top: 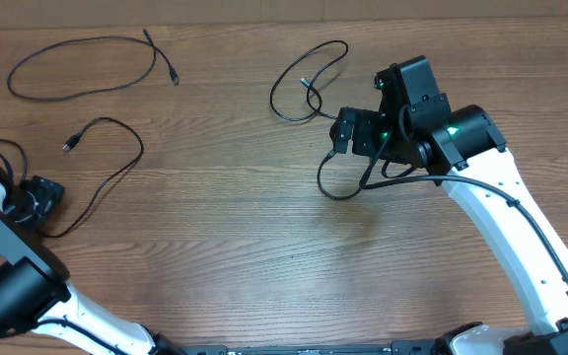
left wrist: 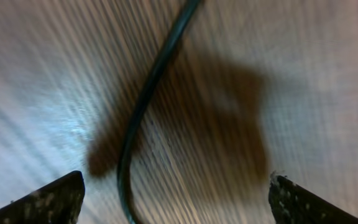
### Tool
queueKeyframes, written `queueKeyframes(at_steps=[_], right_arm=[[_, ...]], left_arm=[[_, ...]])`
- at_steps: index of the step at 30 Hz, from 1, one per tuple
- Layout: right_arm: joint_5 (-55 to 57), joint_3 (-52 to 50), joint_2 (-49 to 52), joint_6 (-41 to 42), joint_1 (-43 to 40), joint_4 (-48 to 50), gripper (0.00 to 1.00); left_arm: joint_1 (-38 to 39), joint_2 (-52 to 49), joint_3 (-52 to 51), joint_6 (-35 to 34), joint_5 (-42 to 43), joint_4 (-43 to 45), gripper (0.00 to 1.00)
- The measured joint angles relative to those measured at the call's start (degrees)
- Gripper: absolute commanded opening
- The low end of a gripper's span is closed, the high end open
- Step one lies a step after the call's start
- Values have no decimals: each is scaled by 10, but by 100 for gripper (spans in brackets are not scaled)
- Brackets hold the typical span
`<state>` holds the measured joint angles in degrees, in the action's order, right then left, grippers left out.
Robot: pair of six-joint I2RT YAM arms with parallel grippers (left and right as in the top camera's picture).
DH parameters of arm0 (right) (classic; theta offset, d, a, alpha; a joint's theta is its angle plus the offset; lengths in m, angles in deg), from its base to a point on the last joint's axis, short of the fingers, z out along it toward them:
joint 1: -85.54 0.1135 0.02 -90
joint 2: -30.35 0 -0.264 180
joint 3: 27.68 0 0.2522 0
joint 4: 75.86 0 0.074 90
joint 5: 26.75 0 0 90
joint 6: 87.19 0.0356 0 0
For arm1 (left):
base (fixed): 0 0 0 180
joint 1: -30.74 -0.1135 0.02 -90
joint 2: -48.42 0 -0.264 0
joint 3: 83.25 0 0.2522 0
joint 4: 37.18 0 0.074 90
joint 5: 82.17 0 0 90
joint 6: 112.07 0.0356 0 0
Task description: Untangle cables
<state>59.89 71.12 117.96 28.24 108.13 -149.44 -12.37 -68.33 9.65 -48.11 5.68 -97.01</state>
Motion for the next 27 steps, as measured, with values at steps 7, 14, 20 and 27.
queueKeyframes(at_steps=[7,14,20,27], right_arm=[[0,0,0,0,0,0,100],[0,0,0,0,0,0,100],[0,0,0,0,0,0,100],[0,0,0,0,0,0,100]], left_arm=[[-1,-8,3,31,1,-2,29],[0,-12,4,29,120,12,4],[4,-26,4,-30,256,17,4],[11,-29,22,-42,298,-10,6]])
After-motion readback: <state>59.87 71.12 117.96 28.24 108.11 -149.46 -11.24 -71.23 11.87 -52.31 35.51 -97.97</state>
